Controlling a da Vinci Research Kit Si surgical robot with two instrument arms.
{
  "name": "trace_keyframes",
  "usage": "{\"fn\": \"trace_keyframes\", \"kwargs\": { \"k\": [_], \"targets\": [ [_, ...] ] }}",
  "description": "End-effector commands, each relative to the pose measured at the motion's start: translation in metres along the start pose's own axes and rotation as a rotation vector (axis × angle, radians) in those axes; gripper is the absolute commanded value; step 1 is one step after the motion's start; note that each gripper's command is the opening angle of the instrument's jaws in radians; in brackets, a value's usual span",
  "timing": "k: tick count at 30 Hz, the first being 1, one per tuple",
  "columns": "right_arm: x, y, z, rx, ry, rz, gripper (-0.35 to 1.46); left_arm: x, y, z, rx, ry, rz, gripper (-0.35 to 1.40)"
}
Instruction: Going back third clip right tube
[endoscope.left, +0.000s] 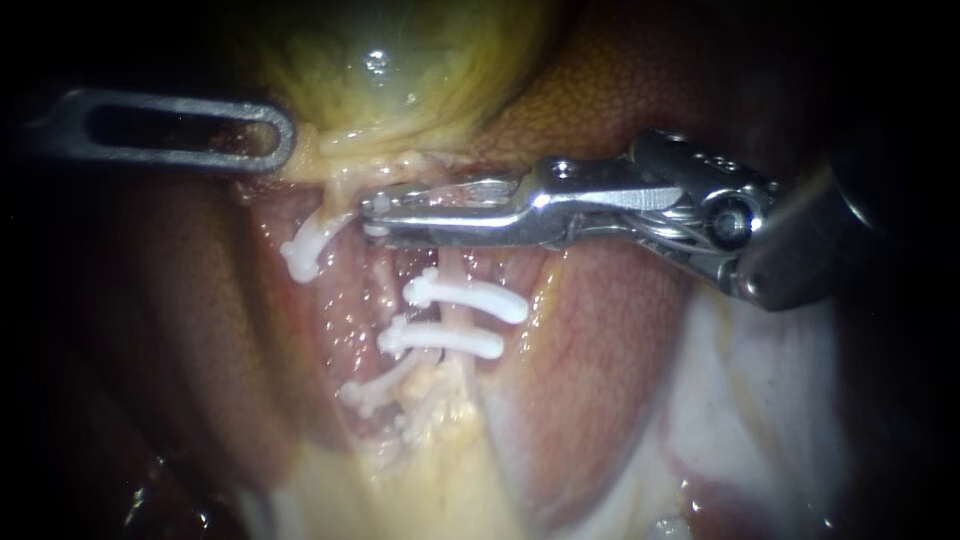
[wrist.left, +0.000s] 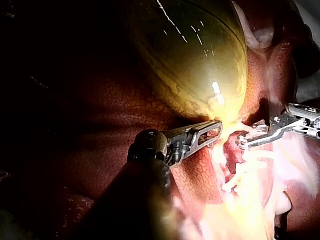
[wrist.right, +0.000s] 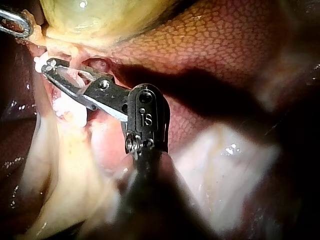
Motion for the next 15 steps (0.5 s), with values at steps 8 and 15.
{"fn": "trace_keyframes", "kwargs": {
  "k": [8, 15],
  "targets": [
    [-0.0003, 0.0004, 0.0014, -0.008, 0.001, -0.001, 0.36, 0.0001, -0.0001, -0.0001, 0.0, 0.001, 0.0, -0.35],
    [-0.0024, 0.001, 0.0024, -0.072, 0.025, -0.058, 0.44, 0.0001, -0.0001, -0.0002, 0.002, -0.002, -0.005, -0.35]
  ]
}}
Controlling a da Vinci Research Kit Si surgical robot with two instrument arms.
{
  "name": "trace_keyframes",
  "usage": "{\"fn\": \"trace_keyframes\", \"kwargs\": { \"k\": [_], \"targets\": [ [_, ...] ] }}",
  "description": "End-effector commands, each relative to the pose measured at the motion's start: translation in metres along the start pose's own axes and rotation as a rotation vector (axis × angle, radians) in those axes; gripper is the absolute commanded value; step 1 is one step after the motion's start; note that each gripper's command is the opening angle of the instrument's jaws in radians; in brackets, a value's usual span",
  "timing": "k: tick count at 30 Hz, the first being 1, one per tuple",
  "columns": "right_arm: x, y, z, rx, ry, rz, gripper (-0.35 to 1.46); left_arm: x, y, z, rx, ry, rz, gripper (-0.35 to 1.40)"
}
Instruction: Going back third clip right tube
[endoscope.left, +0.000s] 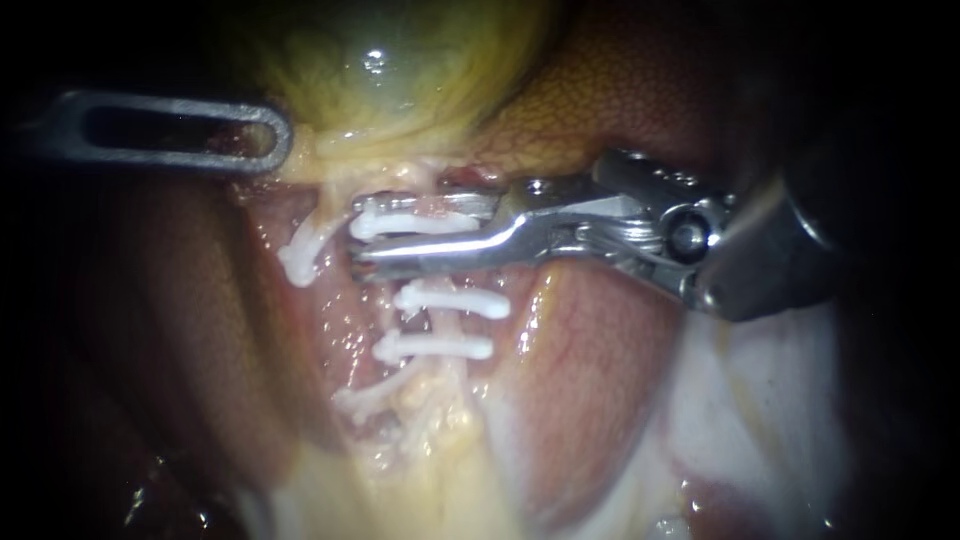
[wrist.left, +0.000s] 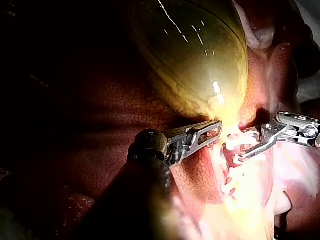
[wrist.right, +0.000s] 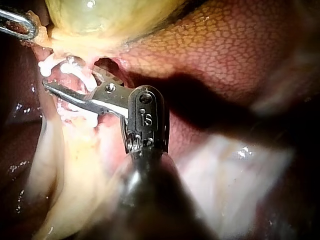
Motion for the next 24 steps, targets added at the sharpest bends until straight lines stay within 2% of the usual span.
{"fn": "trace_keyframes", "kwargs": {
  "k": [1, 5, 7, 9, 13, 21, 24],
  "targets": [
    [-0.0002, 0.0002, -0.0001, -0.006, 0.001, -0.021, 0.44, 0.0, 0.0, 0.0, 0.001, 0.0, -0.001, -0.35],
    [-0.0008, 0.0005, -0.0002, -0.064, 0.001, -0.109, 0.45, 0.0001, 0.0, -0.0001, 0.001, 0.0, -0.007, -0.35],
    [-0.0008, 0.0005, -0.0005, -0.106, -0.044, -0.157, 0.45, 0.0001, 0.0, -0.0002, 0.002, 0.0, -0.007, -0.35],
    [-0.0009, 0.0005, -0.001, -0.15, -0.115, -0.216, 0.46, 0.0001, 0.0, -0.0002, 0.002, 0.001, -0.006, -0.35],
    [-0.001, 0.0002, -0.0021, -0.199, -0.209, -0.296, 0.46, 0.0002, -0.0001, -0.0003, 0.002, 0.0, -0.006, -0.35],
    [-0.0012, -0.0002, -0.0039, -0.217, -0.223, -0.39, 0.47, 0.0002, -0.0001, -0.0003, 0.002, 0.0, -0.006, -0.35],
    [-0.0013, -0.0006, -0.0045, -0.213, -0.233, -0.456, 0.48, 0.0002, -0.0001, -0.0003, 0.002, 0.0, -0.006, -0.35]
  ]
}}
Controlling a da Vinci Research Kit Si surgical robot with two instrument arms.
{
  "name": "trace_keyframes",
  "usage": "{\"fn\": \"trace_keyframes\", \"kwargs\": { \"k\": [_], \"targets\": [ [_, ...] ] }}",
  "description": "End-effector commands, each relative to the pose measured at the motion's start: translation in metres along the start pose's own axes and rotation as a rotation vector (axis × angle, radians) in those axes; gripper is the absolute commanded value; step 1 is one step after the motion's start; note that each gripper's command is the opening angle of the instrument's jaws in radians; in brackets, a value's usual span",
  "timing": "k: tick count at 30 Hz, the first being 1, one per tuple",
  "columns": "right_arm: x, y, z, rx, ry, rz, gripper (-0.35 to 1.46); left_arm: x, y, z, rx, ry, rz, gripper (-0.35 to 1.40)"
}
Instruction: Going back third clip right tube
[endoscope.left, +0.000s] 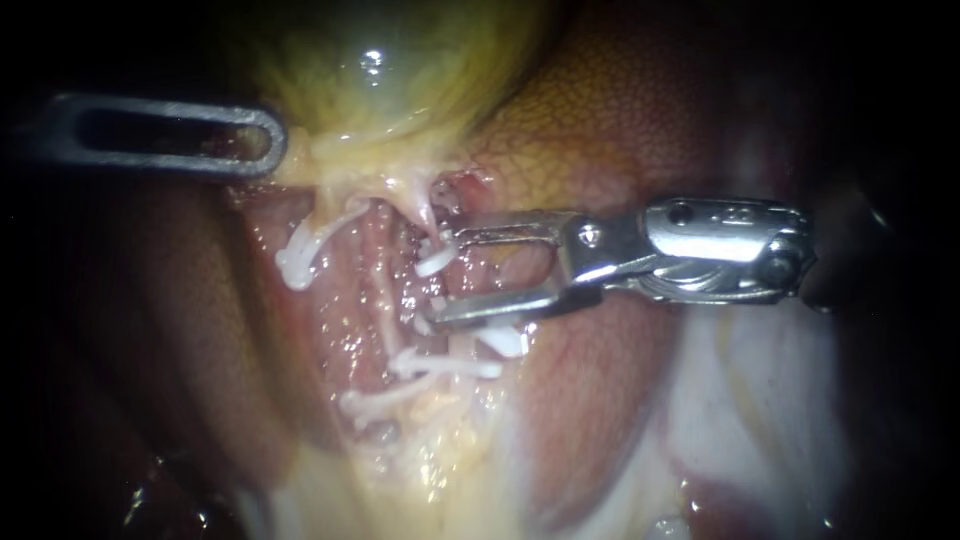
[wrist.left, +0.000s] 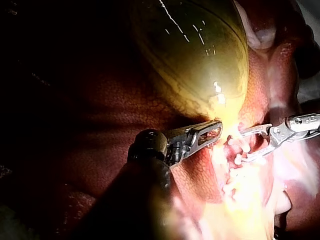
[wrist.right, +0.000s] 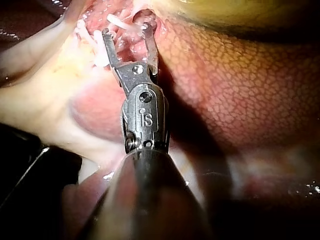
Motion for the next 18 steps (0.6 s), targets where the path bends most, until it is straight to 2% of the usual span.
{"fn": "trace_keyframes", "kwargs": {
  "k": [1, 8, 12, 18],
  "targets": [
    [-0.0001, -0.0002, -0.0004, -0.007, -0.001, -0.035, 0.48, 0.0, 0.0, 0.0, 0.0, 0.0, 0.001, -0.35],
    [0.0004, -0.0018, -0.0033, -0.03, -0.01, -0.159, 0.49, 0.0, 0.0001, -0.0001, 0.0, 0.001, 0.001, -0.35],
    [0.0011, -0.0021, -0.0046, -0.049, -0.016, -0.196, 0.5, 0.0, 0.0001, -0.0001, 0.0, 0.001, 0.001, -0.35],
    [0.0015, -0.0029, -0.0067, -0.039, -0.019, -0.247, 0.5, 0.0, 0.0002, 0.0, 0.001, 0.001, 0.001, -0.35]
  ]
}}
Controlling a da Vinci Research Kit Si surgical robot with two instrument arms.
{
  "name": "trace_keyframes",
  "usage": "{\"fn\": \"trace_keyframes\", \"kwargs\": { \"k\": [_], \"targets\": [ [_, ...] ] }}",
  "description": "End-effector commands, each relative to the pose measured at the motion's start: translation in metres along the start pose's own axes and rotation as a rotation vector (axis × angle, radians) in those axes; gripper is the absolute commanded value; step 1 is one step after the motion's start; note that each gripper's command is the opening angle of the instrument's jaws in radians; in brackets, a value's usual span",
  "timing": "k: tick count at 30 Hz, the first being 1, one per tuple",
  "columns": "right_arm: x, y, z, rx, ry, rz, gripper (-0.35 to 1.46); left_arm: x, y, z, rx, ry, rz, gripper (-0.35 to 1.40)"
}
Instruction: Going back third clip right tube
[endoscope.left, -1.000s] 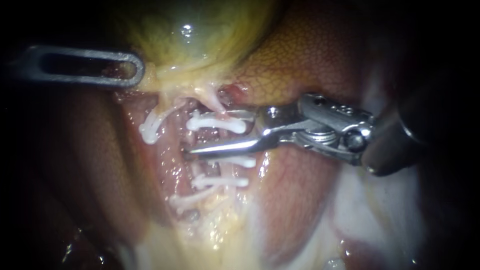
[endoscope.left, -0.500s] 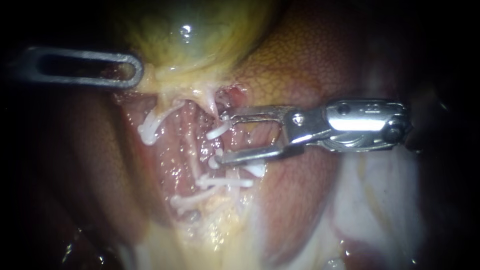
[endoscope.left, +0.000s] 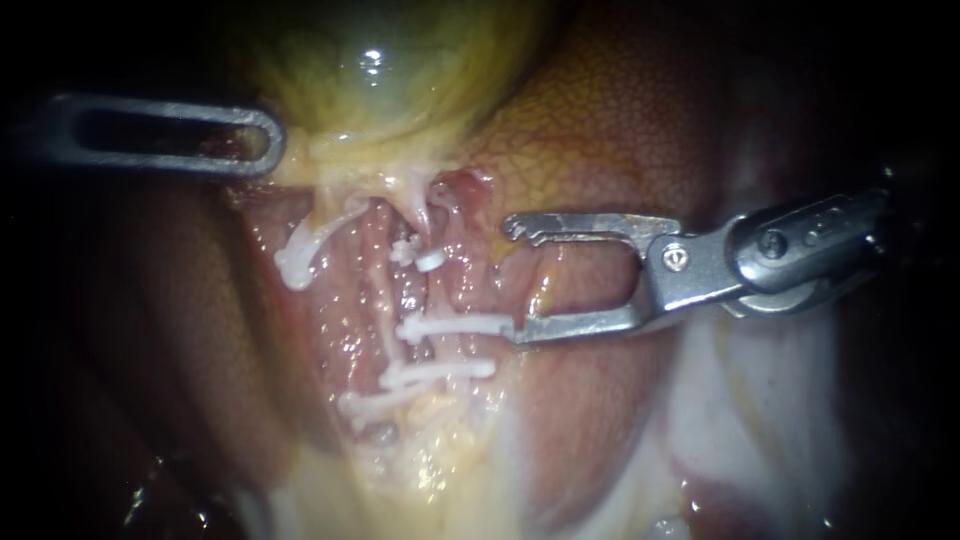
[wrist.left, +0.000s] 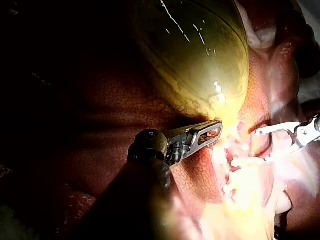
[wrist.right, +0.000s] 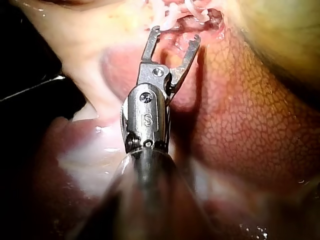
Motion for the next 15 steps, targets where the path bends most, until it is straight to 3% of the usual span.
{"fn": "trace_keyframes", "kwargs": {
  "k": [1, 15],
  "targets": [
    [0.0, -0.0001, -0.0002, 0.001, 0.0, -0.008, 0.5, 0.0001, 0.0001, 0.0001, 0.001, 0.0, 0.0, -0.35],
    [0.0002, -0.0011, -0.0035, -0.018, -0.024, -0.038, 0.5, 0.0003, 0.0003, 0.0008, -0.001, -0.003, -0.004, -0.35]
  ]
}}
